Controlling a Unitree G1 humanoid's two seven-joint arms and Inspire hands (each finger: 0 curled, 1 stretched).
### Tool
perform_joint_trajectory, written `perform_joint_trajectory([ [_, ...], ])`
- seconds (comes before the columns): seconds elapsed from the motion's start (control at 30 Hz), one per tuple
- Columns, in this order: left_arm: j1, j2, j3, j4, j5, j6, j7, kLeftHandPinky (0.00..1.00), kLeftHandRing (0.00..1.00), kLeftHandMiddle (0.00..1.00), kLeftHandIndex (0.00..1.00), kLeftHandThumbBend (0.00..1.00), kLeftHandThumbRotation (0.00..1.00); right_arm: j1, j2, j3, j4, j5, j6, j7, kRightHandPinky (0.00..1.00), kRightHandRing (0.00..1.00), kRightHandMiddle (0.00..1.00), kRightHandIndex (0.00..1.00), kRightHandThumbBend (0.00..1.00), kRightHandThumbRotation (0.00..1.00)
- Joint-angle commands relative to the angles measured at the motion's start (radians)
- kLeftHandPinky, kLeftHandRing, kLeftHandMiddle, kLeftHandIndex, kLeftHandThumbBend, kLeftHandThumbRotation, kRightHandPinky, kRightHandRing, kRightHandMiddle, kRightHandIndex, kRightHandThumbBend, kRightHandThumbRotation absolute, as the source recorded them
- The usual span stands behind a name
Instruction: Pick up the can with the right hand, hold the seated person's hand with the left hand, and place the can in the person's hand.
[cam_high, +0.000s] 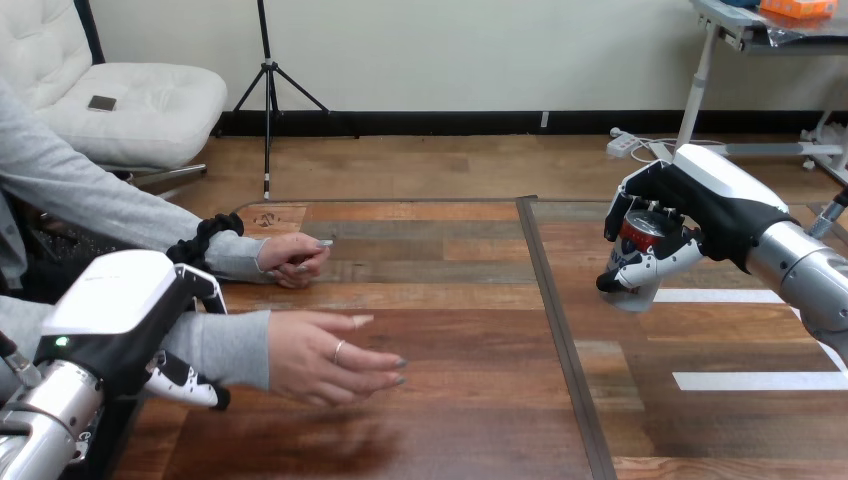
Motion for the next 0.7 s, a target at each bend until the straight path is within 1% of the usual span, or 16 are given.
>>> perform_joint_trajectory([
  [0.0,-0.049,-0.009,0.056,-0.082,-0.039,0.002,0.014,0.14,0.2,0.28,0.43,0.88,0.0,-0.045,-0.03,-0.021,-0.037,0.003,-0.004,-0.017,0.33,0.37,0.41,0.43,0.75,0.0],
  [0.17,-0.046,-0.012,0.063,-0.088,-0.053,-0.004,0.012,0.16,0.22,0.31,0.43,0.87,0.0,-0.044,-0.028,-0.023,-0.038,0.005,-0.002,-0.013,0.33,0.37,0.41,0.43,0.75,0.0],
  [0.33,-0.042,-0.014,0.069,-0.096,-0.062,-0.009,0.023,0.17,0.23,0.32,0.43,0.86,0.0,-0.043,-0.027,-0.025,-0.033,0.006,-0.015,-0.018,0.34,0.38,0.42,0.43,0.75,0.0],
  [0.47,-0.043,-0.012,0.07,-0.098,-0.067,-0.011,0.019,0.18,0.24,0.32,0.43,0.86,0.0,-0.043,-0.027,-0.026,-0.033,0.009,-0.017,-0.014,0.34,0.38,0.42,0.43,0.75,0.0],
  [0.67,-0.043,-0.014,0.075,-0.102,-0.074,-0.015,0.017,0.18,0.23,0.32,0.42,0.85,0.0,-0.043,-0.027,-0.023,-0.036,0.005,-0.015,-0.015,0.35,0.39,0.42,0.43,0.75,0.0],
])
